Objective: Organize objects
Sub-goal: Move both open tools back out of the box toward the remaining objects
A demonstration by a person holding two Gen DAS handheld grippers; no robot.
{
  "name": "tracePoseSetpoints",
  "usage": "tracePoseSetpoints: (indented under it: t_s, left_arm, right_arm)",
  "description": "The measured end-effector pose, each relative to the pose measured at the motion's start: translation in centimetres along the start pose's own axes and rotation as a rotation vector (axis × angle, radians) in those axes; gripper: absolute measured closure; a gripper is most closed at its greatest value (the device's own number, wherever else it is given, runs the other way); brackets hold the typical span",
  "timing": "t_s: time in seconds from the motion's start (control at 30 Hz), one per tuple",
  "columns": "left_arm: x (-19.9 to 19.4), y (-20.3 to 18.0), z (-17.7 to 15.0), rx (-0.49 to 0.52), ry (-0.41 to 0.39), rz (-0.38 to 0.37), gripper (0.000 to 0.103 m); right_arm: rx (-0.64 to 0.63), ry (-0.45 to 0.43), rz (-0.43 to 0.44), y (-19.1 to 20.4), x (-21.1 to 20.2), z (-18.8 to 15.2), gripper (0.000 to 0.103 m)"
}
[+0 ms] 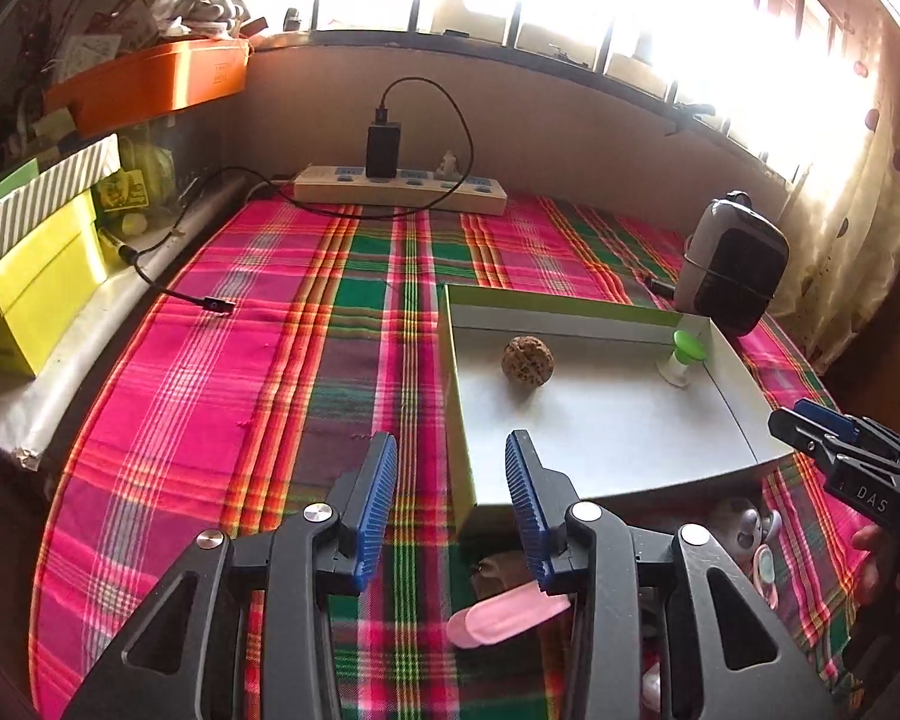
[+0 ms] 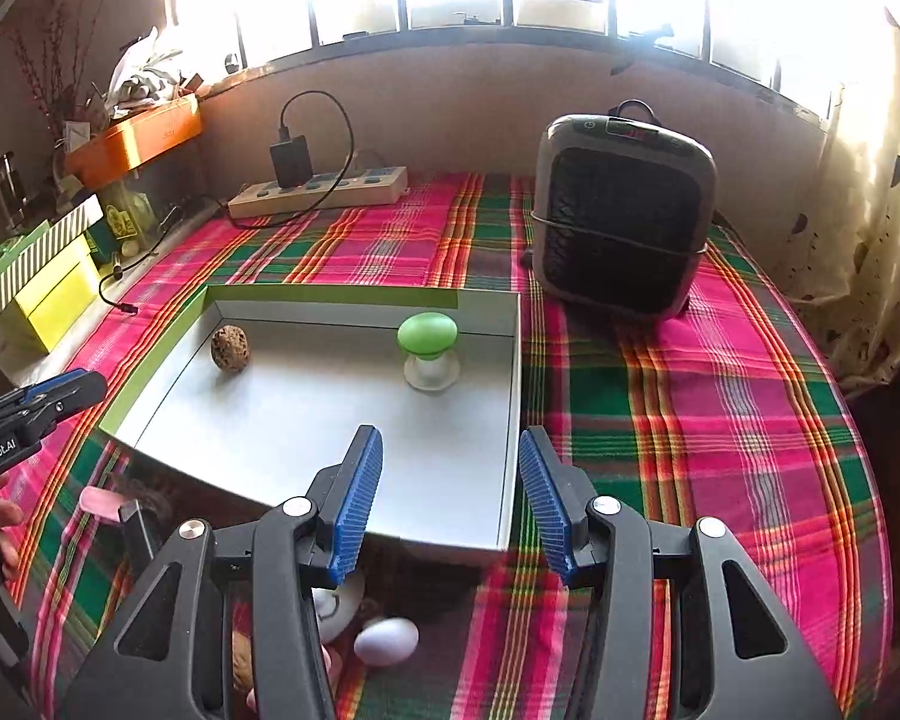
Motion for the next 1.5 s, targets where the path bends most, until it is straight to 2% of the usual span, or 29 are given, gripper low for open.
tracePoseSetpoints:
  t_s: [0.1, 0.23, 0.43, 0.6, 0.77, 0.93, 1.2, 1.5]
  left_arm:
    - [-0.7, 0.2, -1.1, 0.004, 0.006, -0.039, 0.067]
    - [-0.9, 0.7, -2.8, 0.02, 0.023, -0.032, 0.066]
    - [-1.0, 0.3, -4.0, 0.022, 0.033, -0.092, 0.066]
    - [-1.2, 0.3, -4.7, 0.033, 0.037, -0.098, 0.066]
    - [-1.1, 0.2, -5.2, 0.045, 0.046, -0.099, 0.066]
    - [-1.1, -0.7, -5.5, 0.078, 0.058, -0.131, 0.066]
    - [-0.9, -1.0, -5.7, 0.096, 0.068, -0.13, 0.065]
    - [-0.8, -1.6, -5.8, 0.128, 0.076, -0.132, 0.065]
  right_arm:
    - [0.007, -0.01, -0.003, -0.5, -1.2, -1.2, 0.054]
    - [0.024, -0.01, -0.012, -1.4, -2.3, -2.7, 0.054]
    - [0.062, -0.009, -0.004, -2.2, -3.3, -4.5, 0.054]
    - [0.072, 0.004, -0.006, -2.6, -3.7, -5.6, 0.05]
    - [0.073, 0.01, 0.017, -2.1, -3.8, -6.0, 0.049]
    - [0.047, 0.031, 0.058, -0.8, -3.3, -6.6, 0.049]
    - [0.016, 0.065, 0.107, 0.8, -2.2, -6.9, 0.049]
    - [-0.022, 0.107, 0.071, 1.3, -0.8, -6.7, 0.049]
Point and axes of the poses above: each gripper's, at about its wrist camera, not at the fingertips, and x roughly the way its jaws point, y to its left, z to its top, the point moved 8 cm from there along x, roughly the way its jaws point, and after that the axes turned 3 degrees about z, right-handed, at the moved point
